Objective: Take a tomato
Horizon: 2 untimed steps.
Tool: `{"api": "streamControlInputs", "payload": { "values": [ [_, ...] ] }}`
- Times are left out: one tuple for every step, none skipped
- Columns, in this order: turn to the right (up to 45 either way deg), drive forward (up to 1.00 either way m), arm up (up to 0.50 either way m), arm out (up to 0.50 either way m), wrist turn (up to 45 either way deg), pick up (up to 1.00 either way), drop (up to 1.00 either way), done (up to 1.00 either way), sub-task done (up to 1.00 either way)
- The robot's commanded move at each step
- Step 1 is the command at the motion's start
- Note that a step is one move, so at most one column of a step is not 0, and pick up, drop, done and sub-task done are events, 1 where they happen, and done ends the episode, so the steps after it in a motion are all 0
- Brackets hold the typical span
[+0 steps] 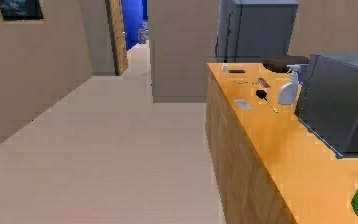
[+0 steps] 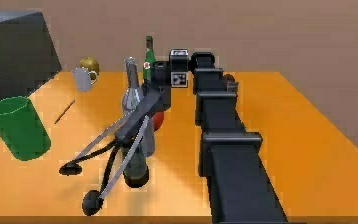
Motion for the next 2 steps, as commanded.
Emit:
{"api": "streamControlInputs", "payload": {
  "values": [
    [0.0, 0.00, 0.00, 0.00, 45.0, 0.00, 0.00, 0.00, 0.00],
    [0.0, 0.00, 0.00, 0.00, 45.0, 0.00, 0.00, 0.00, 0.00]
  ]
}}
